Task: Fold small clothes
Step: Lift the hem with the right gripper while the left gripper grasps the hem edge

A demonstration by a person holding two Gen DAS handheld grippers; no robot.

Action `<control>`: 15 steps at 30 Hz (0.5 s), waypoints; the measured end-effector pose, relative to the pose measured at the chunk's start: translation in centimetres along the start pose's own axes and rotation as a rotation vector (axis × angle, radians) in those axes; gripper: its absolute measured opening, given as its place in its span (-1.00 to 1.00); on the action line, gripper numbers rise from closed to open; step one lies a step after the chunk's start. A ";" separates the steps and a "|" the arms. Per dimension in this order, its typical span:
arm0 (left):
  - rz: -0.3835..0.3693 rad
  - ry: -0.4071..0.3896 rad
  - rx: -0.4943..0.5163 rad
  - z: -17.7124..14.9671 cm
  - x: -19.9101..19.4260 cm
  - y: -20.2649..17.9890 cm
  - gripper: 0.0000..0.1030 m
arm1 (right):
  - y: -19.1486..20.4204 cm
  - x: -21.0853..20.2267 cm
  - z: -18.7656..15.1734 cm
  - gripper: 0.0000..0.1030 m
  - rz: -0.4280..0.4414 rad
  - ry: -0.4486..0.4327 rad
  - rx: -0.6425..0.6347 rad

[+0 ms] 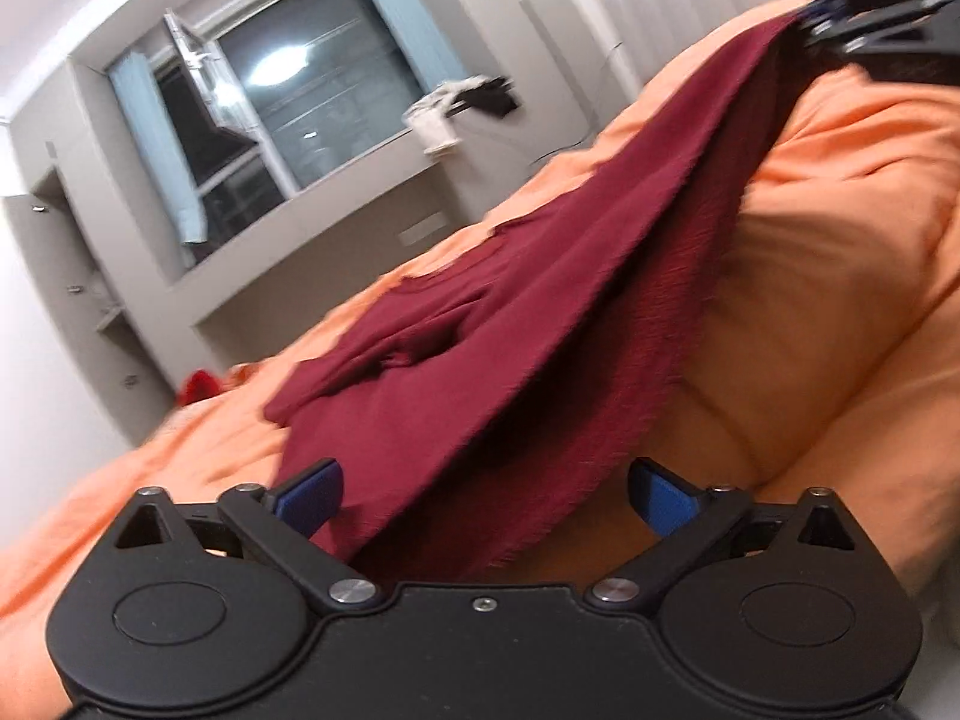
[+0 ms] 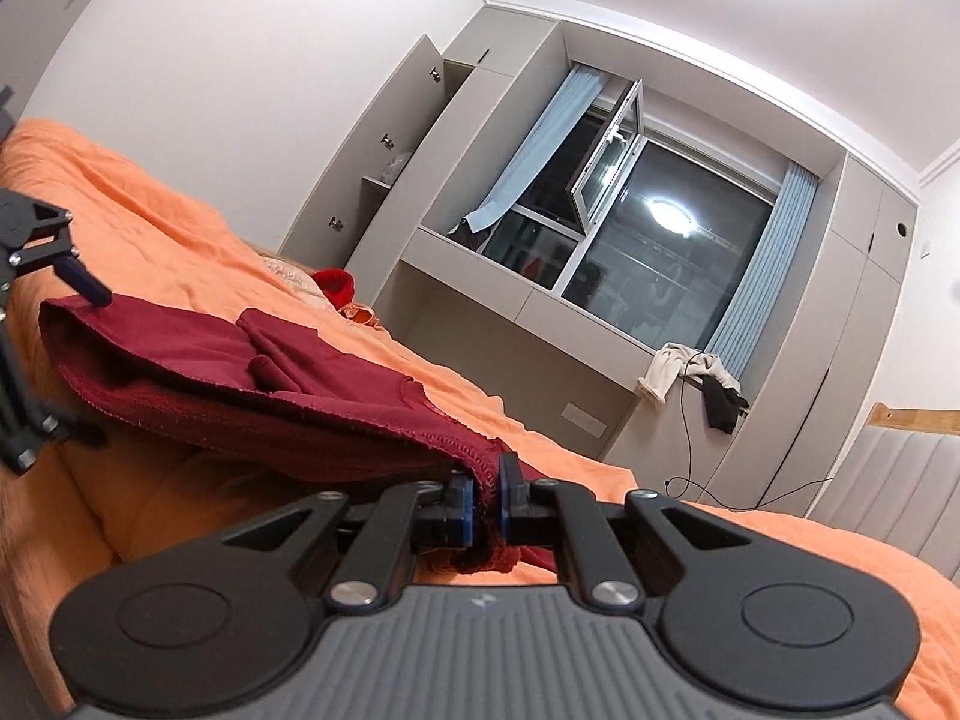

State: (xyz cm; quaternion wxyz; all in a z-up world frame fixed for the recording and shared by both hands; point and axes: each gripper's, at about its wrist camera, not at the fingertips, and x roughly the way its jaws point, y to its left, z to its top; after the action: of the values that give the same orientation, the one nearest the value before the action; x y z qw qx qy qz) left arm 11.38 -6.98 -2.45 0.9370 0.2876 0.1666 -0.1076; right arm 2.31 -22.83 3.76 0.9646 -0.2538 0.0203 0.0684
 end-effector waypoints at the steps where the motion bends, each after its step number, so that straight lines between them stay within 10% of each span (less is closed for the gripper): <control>1: 0.021 0.017 -0.011 0.1 0.3 0.4 0.84 | 0.0 -0.1 0.0 -0.84 -0.001 -0.001 0.001; 15: 0.172 0.116 -0.185 -1.1 -1.2 6.0 -0.65 | 0.5 -0.6 -0.4 -0.84 -0.025 -0.007 -0.013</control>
State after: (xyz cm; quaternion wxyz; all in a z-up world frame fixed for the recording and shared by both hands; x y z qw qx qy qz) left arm 11.78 -1.32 0.14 0.9541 0.2188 0.2044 0.0056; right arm 1.65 -22.65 3.18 0.9638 -0.2599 0.0135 0.0574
